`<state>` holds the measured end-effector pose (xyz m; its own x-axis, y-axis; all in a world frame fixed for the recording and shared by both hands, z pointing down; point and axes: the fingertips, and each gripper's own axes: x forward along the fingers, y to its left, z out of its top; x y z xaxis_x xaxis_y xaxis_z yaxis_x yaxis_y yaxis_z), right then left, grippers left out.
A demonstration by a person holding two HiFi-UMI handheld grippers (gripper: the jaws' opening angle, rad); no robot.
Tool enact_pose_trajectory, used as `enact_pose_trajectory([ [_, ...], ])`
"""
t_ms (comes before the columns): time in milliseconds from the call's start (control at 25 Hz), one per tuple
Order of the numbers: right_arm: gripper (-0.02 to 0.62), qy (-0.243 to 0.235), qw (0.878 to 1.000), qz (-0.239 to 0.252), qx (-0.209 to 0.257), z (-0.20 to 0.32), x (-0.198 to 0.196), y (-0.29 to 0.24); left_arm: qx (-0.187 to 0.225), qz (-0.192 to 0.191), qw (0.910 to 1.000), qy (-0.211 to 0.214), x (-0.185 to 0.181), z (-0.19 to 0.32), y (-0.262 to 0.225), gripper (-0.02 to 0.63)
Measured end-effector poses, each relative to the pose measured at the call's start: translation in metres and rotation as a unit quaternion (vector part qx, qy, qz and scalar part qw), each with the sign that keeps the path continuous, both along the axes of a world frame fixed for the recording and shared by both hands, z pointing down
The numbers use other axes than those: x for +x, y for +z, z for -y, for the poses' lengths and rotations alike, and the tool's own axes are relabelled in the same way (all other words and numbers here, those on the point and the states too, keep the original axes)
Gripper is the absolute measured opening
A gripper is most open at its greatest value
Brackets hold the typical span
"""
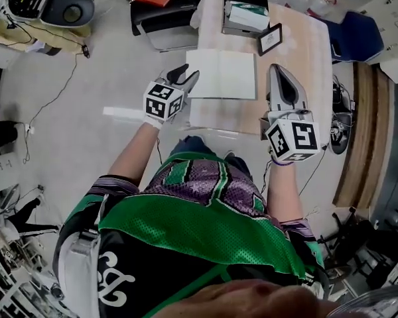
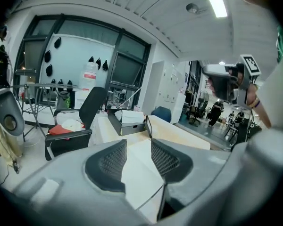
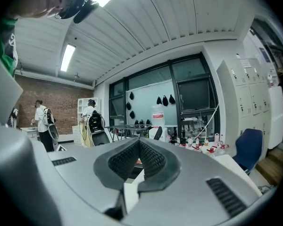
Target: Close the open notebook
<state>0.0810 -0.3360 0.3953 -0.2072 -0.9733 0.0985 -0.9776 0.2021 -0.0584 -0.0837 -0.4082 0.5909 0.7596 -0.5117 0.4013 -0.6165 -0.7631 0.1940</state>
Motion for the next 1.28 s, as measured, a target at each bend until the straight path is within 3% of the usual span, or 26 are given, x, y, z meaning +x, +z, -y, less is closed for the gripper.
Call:
enact_pose_trajectory([
  [320,0.000,0.001,1.000,-0.008,-0.027,0.013,-0.014,0.027,-0.044,0.020,0.9988,-0.006,-0.010,0.019,0.065,0.167],
  [520,0.000,0.006,0.999,-0.008,-0.031,0.016,-0.009,0.033,-0.079,0.010,0.9965,-0.026,-0.009,0.032,0.092,0.167],
  [760,0.000,0.014,0.999,-0.004,-0.045,0.012,-0.011,0.043,-0.149,-0.003,0.9874,-0.053,-0.017,0.035,0.132,0.167],
  [1040,0.000,0.019,0.998,-0.010,-0.060,0.014,-0.011,0.056,-0.175,0.022,0.9822,-0.066,-0.022,0.042,0.168,0.167],
  [1280,-0.001,0.024,0.997,-0.020,-0.071,0.011,-0.008,0.062,-0.217,-0.002,0.9722,-0.087,-0.024,0.046,0.186,0.169],
])
